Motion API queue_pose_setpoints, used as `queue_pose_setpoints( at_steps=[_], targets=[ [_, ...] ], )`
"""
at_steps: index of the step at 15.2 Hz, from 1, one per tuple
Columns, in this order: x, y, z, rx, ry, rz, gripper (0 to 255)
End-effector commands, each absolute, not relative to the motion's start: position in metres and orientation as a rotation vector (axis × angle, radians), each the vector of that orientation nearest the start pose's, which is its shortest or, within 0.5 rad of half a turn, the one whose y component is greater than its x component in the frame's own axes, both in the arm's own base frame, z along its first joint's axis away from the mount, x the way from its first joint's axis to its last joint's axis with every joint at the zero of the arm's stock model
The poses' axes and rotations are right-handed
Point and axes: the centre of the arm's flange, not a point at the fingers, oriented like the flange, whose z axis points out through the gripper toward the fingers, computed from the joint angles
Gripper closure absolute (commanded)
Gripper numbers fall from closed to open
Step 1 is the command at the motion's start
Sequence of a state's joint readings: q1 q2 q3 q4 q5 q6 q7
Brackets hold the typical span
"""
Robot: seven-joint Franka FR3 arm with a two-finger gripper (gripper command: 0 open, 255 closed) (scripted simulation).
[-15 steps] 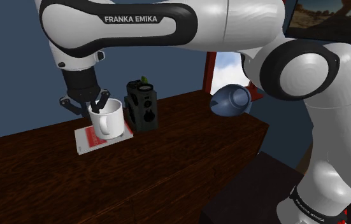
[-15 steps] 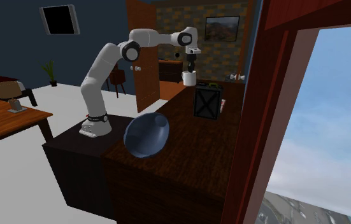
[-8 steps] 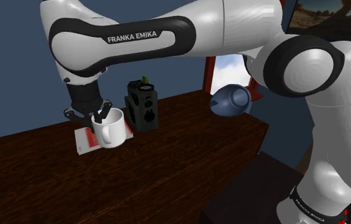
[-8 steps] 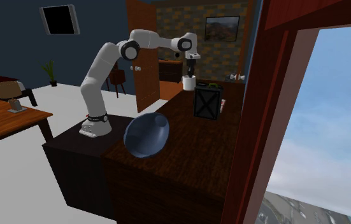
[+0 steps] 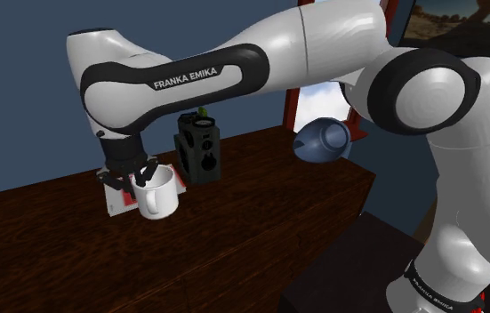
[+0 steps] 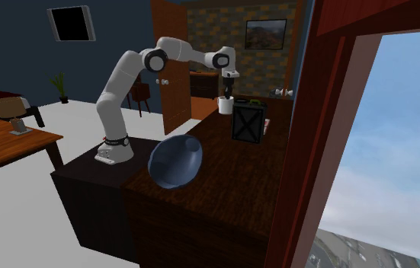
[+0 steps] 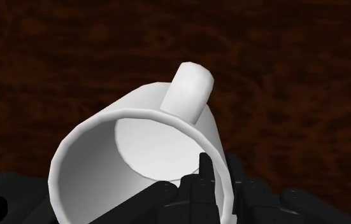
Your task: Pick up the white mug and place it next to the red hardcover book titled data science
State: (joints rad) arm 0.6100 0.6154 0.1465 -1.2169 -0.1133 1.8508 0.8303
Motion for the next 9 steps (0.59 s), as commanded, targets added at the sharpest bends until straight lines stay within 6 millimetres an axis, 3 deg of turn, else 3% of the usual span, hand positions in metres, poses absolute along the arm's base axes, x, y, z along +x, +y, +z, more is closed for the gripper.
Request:
queue_pose_setpoints(
  at_steps=[1,9],
  targets=[
    [0.558,0.475,0.411,-3.139,0.112,-0.057,255],
    [0.558,0.475,0.369,-3.139,0.112,-0.057,255]
  ],
)
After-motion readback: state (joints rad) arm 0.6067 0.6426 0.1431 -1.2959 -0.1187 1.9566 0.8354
